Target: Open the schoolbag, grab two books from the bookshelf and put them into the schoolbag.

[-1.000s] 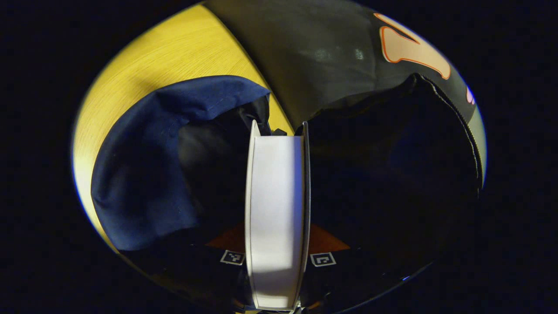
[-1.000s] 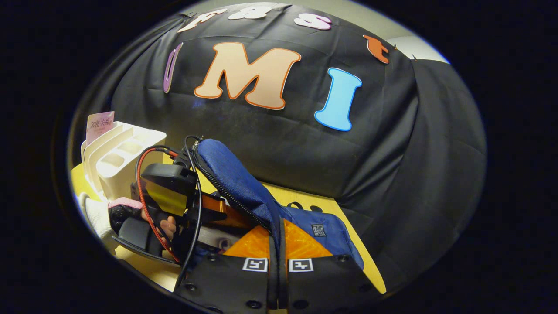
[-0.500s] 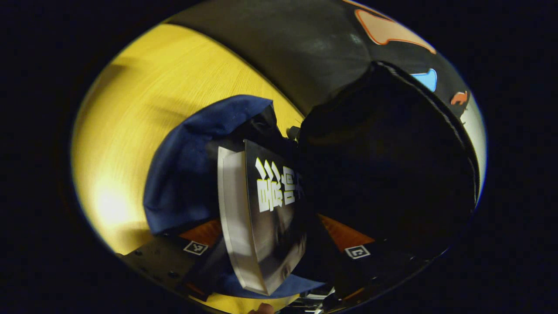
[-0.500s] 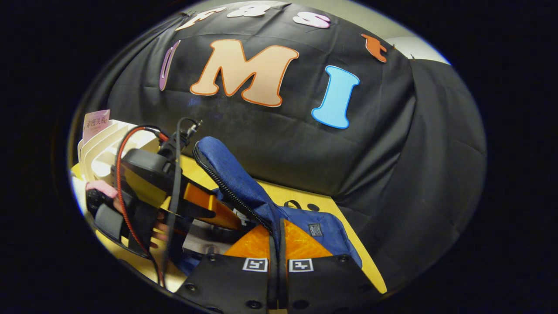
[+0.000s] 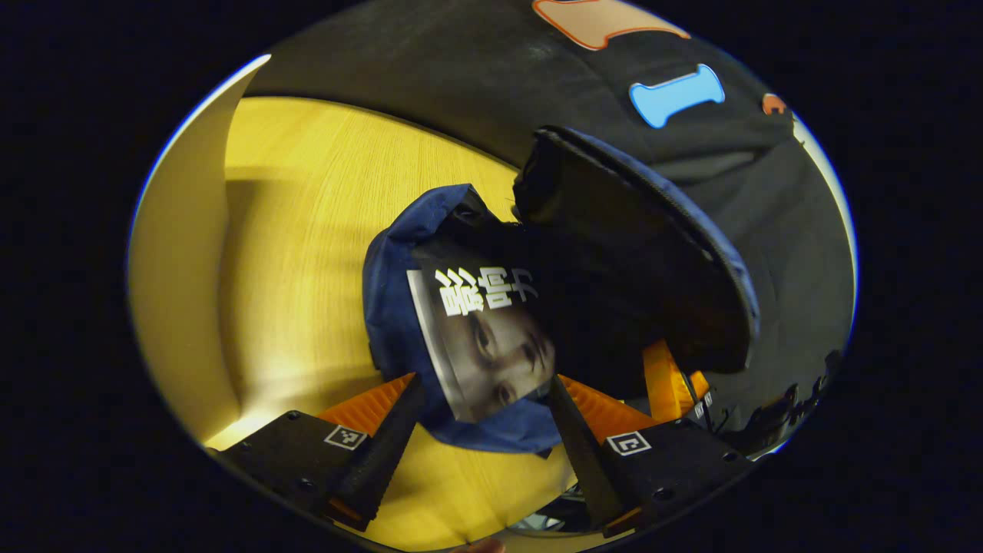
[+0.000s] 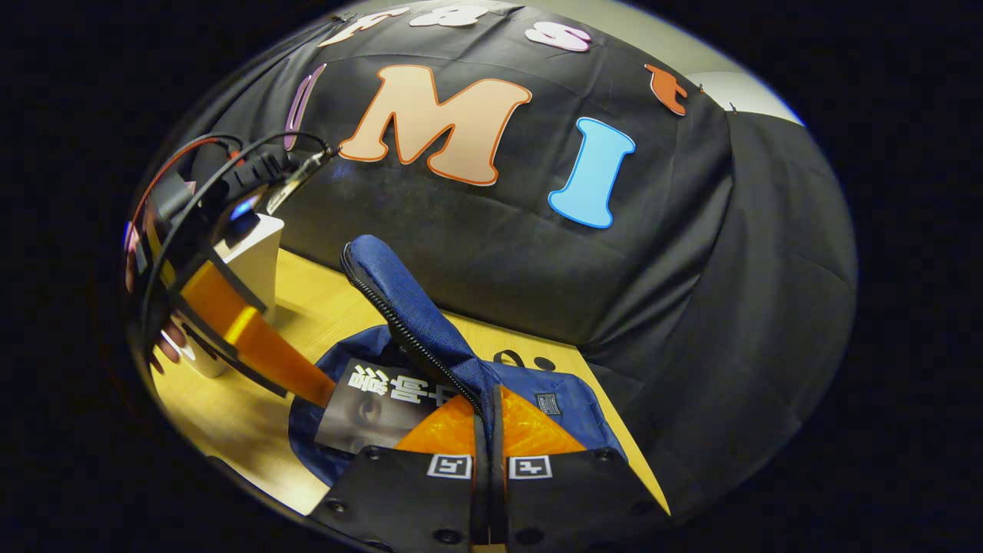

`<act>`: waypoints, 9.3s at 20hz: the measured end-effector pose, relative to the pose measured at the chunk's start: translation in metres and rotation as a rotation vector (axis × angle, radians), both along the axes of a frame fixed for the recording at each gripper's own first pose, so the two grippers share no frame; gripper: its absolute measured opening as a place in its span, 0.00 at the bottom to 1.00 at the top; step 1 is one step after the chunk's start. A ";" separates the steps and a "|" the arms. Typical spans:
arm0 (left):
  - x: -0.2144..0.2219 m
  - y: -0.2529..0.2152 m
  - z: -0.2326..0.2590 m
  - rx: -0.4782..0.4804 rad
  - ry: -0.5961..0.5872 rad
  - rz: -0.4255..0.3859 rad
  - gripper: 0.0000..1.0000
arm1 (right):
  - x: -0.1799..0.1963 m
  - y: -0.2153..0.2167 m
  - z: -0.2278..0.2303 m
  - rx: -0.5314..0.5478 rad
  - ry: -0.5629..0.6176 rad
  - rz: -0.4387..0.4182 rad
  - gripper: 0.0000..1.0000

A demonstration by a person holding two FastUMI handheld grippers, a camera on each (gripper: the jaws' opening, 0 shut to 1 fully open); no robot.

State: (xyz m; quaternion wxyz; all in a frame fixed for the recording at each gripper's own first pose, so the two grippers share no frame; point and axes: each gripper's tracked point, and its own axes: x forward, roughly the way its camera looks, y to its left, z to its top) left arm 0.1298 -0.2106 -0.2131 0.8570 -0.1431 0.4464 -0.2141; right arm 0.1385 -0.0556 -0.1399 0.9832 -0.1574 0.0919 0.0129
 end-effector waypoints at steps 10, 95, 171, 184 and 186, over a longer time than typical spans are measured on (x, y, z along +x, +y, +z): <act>-0.069 0.037 0.092 0.218 0.058 -0.172 0.97 | -0.016 -0.002 -0.002 0.004 0.014 -0.018 0.04; -0.099 0.428 0.252 0.456 0.327 0.635 0.42 | -0.035 0.013 -0.012 -0.047 0.071 -0.105 0.02; 0.083 -0.046 -0.013 -0.206 0.028 0.066 0.97 | -0.039 0.016 -0.014 0.275 0.074 0.171 0.04; 0.002 0.041 0.071 0.022 -0.211 0.162 0.97 | -0.062 0.035 -0.034 0.372 0.210 0.213 0.26; -0.008 0.060 0.081 0.029 -0.226 0.189 0.97 | -0.076 0.040 -0.039 0.354 0.245 0.226 0.37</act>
